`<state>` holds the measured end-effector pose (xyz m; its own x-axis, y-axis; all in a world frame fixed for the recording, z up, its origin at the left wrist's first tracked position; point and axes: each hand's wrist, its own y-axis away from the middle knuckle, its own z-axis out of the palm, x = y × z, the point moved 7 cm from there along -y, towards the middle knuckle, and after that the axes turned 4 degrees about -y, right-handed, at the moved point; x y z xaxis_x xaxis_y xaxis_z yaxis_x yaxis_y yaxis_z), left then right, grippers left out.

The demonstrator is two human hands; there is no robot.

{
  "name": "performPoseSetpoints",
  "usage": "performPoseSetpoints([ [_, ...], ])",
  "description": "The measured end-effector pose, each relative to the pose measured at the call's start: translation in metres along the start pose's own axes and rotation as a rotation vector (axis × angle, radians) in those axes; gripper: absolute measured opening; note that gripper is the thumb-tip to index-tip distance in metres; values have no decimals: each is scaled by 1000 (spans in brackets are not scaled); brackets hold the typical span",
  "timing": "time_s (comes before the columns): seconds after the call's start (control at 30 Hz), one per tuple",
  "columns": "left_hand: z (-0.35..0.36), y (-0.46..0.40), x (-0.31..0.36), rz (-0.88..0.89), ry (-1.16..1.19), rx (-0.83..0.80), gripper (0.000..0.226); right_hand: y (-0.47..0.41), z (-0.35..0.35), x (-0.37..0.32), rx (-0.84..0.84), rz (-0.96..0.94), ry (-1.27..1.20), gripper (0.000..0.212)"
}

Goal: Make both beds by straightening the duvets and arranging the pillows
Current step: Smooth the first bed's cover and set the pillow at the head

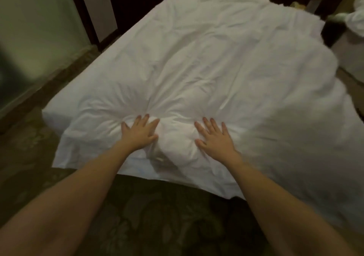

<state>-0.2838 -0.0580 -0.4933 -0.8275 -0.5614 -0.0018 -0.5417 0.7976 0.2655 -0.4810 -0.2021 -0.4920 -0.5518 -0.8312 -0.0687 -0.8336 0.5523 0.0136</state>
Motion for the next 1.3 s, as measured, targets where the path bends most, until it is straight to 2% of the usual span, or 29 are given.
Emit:
performPoseSetpoints([
  [0.07, -24, 11, -3, 58, 85, -35, 54, 2, -31, -4, -94, 40, -65, 56],
  [0.2, -104, 33, -12, 80, 200, 7, 48, 9, -113, -9, -126, 61, -56, 53],
  [0.27, -145, 44, -16, 66, 201, -4, 47, 10, -149, -10, -153, 70, -21, 53],
  [0.37, -202, 52, -21, 64, 177, -9, 46, 3, -202, -9, -183, 124, -97, 53],
  [0.53, -274, 40, -24, 48, 149, 25, 46, -15, -265, -2, -142, 157, -114, 53],
  [0.73, -311, 2, -10, 54, 163, 39, 46, -56, -290, 9, -151, 116, -116, 54],
  [0.93, -325, -54, -20, -11, 206, 48, 48, -144, -298, 26, -154, 59, -155, 54],
  [1.3, -338, -136, -90, -104, 267, 27, 47, -271, -289, 10, -202, 7, -116, 53],
])
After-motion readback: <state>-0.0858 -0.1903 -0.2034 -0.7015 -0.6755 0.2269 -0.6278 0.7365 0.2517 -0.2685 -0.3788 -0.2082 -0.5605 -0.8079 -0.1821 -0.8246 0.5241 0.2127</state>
